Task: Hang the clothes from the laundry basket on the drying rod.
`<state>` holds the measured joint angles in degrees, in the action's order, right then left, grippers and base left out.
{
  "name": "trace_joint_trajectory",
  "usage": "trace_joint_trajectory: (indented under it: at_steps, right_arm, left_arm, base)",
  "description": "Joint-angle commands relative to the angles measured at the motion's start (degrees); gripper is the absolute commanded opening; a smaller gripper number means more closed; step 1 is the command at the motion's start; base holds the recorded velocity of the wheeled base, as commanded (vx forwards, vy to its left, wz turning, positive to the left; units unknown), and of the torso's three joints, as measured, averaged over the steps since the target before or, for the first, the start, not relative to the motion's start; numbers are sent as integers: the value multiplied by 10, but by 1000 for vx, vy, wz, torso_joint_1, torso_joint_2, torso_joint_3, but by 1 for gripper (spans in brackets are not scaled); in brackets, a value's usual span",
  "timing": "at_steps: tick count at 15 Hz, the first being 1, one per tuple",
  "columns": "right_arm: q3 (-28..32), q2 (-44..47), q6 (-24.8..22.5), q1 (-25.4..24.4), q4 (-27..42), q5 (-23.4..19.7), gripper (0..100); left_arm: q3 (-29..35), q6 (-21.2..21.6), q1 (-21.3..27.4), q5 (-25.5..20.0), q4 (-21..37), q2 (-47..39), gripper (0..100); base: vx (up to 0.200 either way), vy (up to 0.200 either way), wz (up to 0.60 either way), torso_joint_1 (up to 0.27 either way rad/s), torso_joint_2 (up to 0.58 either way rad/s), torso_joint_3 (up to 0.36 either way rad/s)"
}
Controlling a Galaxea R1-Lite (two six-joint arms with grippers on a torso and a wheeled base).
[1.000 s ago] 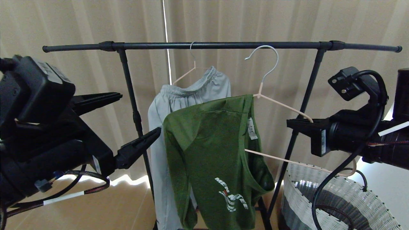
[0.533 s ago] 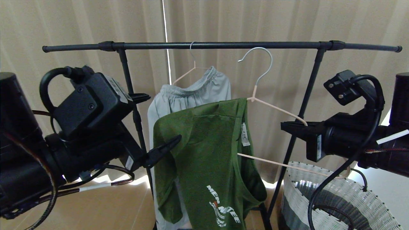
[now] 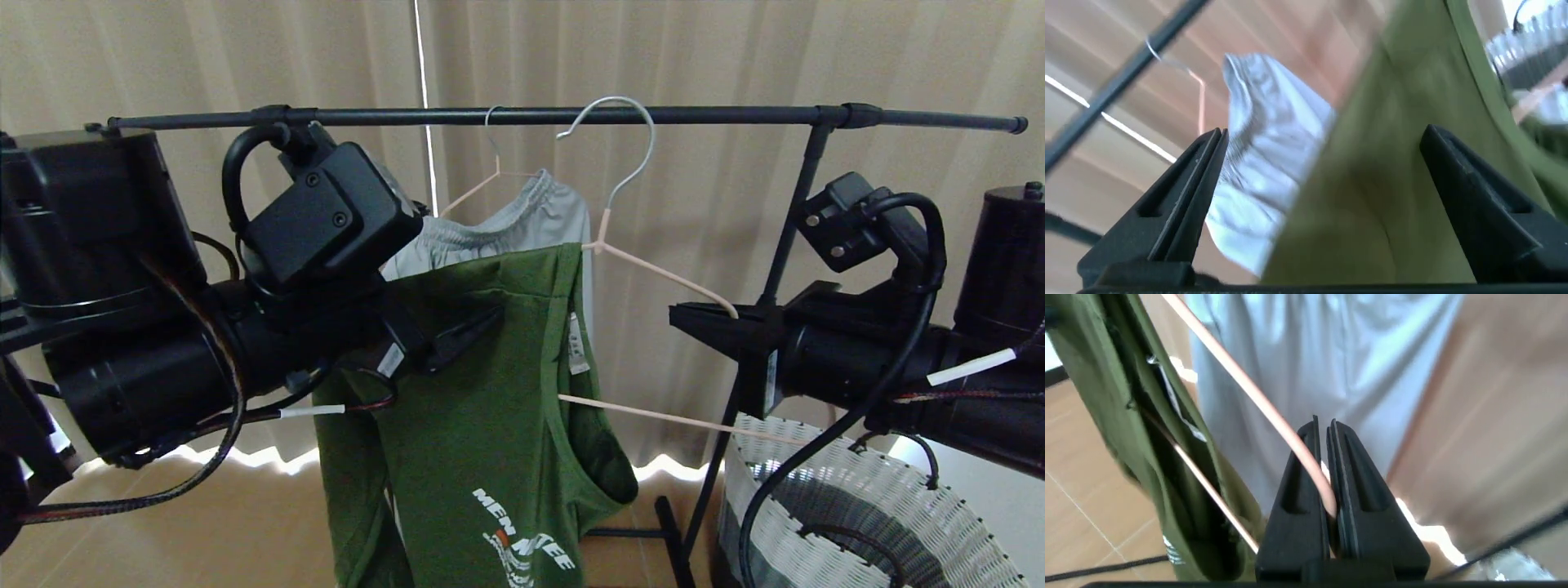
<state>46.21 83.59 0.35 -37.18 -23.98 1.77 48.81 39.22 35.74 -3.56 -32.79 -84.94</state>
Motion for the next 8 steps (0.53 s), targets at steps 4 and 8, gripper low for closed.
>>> trace_joint_trajectory:
  at_steps: [4, 8]
  right_arm:
    - [-6, 3, -8, -10, -1, -19, 0]
    - [-7, 1, -11, -13, -2, -32, 0]
  left_arm:
    - [18, 8, -5, 1, 0, -22, 100]
    - [15, 8, -5, 2, 0, -22, 100]
  base:
    - [0, 0, 0, 0, 0, 0]
    - [0, 0, 0, 0, 0, 0]
